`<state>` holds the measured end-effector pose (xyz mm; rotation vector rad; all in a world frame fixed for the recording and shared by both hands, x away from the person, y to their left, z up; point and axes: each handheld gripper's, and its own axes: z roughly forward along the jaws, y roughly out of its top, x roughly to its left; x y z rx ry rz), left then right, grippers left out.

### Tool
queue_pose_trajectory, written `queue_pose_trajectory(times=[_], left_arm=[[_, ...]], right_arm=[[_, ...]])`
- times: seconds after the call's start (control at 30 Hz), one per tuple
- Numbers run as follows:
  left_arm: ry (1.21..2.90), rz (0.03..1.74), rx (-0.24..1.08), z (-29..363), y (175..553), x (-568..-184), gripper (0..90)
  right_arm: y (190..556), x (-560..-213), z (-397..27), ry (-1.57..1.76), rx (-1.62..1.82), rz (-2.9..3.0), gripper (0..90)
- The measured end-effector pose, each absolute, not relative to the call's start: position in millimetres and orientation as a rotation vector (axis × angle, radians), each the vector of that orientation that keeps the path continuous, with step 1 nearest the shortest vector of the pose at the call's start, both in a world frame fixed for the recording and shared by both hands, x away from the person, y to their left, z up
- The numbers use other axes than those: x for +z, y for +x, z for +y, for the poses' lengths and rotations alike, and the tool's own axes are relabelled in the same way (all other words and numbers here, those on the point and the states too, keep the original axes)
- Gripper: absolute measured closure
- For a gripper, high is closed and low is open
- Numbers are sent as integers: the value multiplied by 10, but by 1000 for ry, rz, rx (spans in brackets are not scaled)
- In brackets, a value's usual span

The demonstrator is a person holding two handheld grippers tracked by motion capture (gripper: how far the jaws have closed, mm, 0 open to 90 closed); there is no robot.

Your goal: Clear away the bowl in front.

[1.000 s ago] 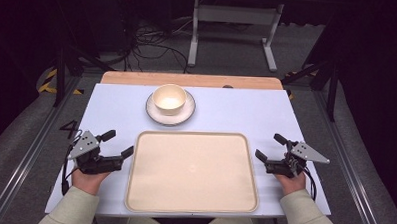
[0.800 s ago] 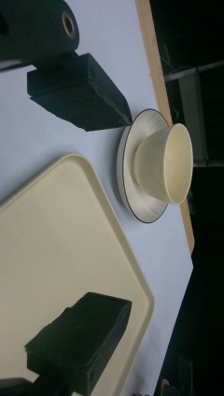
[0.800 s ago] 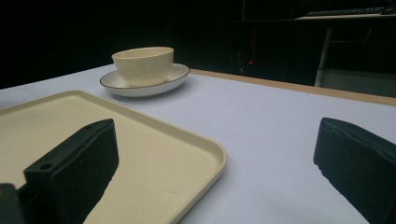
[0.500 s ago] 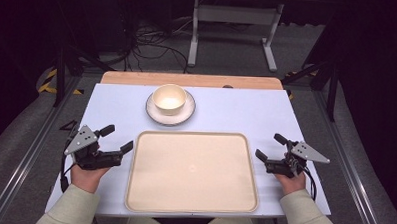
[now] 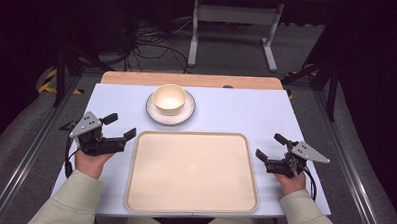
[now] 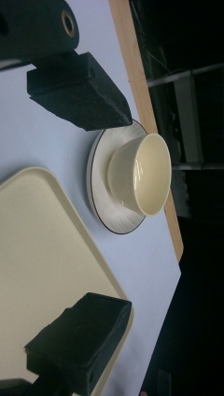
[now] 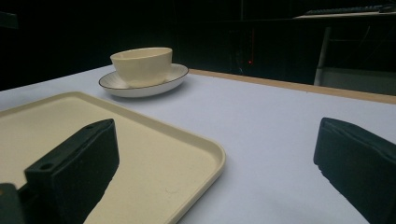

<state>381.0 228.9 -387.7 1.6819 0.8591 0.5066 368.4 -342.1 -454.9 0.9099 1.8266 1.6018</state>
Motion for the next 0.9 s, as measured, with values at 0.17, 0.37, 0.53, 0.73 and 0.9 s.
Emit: queue_pose_trajectory(times=[0.17,0.37,0.53,0.73,0.9], left_arm=[[1693,856,506,2240,3938,-3832,121],[1701,854,504,2203,4040,-3794,120],[1693,866,495,2178,4120,-3781,120],[1693,876,493,2154,4214,-3759,120],[1697,881,488,2118,4300,-3739,120]], right_arm=[[3686,-4550,-3421,911,1603,1827,4],[3686,-4550,-3422,910,1606,1828,4],[3687,-4551,-3423,911,1606,1828,4],[3687,-4550,-3422,912,1608,1829,4],[3688,-4551,-3423,913,1610,1829,4]])
